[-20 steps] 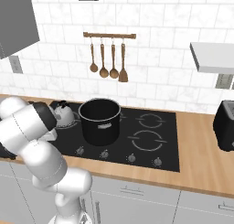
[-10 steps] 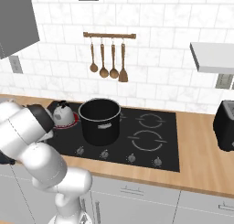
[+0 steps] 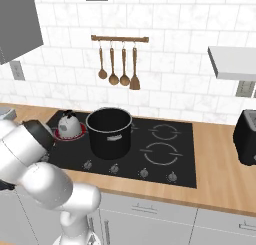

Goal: Pick the kettle from the counter and place it on a stove burner. Then turn the burner on.

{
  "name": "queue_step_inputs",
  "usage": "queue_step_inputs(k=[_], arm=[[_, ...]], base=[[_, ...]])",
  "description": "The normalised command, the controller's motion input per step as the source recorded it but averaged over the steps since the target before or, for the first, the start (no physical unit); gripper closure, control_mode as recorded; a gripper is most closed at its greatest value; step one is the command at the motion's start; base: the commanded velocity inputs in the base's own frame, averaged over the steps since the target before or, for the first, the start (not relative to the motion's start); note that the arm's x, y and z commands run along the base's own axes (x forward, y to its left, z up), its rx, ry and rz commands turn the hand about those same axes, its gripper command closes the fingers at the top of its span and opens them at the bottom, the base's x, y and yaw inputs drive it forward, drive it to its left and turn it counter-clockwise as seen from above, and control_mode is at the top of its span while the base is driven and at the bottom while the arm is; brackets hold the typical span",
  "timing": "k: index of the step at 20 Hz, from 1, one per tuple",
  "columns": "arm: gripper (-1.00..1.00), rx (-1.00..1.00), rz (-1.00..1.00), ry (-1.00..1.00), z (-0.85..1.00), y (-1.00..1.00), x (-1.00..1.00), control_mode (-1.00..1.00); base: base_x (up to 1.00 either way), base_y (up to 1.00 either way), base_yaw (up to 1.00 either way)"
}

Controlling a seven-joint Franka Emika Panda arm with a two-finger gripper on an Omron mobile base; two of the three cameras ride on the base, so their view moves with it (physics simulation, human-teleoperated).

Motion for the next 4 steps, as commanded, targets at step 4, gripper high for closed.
queue_step_inputs(k=[4], arm=[[1.00,-0.07,0.28,-0.17,0.30,0.06,-0.03,-1.00]], base=[[0.00,0.00,0.00]])
